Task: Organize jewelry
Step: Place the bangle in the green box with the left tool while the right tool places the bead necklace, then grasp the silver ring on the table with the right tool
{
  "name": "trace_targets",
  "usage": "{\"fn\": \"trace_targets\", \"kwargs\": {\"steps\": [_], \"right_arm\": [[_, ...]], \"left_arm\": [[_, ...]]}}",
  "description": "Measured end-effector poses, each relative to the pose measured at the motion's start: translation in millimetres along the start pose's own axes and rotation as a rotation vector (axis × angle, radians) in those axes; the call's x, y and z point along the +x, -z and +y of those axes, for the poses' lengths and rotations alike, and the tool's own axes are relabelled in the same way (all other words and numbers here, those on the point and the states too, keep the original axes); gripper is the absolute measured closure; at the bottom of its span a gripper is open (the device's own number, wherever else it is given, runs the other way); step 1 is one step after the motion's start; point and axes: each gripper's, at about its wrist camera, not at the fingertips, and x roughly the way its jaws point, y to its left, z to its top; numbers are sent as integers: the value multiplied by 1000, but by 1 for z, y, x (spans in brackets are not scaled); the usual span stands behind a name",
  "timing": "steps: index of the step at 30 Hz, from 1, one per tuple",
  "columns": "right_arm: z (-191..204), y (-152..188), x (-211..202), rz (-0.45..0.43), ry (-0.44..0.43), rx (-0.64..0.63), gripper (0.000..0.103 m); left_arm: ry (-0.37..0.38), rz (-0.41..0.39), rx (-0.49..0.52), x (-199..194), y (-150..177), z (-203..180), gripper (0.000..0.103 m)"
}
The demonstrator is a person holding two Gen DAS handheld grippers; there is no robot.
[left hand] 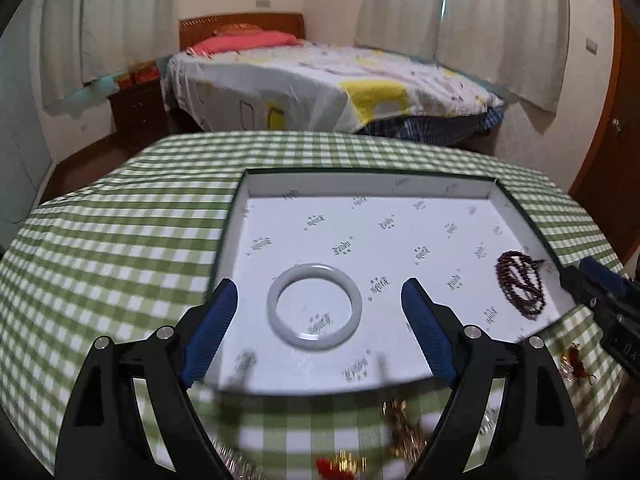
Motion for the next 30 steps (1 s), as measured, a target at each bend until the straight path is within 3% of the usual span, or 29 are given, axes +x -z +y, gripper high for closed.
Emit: {"fn": "trace_targets", "kwargs": {"steps": [14,25,30], "right_arm": [[31,69,-60,19,-12,-55,53],[57,97,-63,55,-41,-102,54],[65,106,-49,101,-47,-116,63]], "left_arm": [[-39,37,-39,-83,63,25,21],[-115,58,-90,-123,103,65,21],[-133,67,-108,-125,110,76,21]]}}
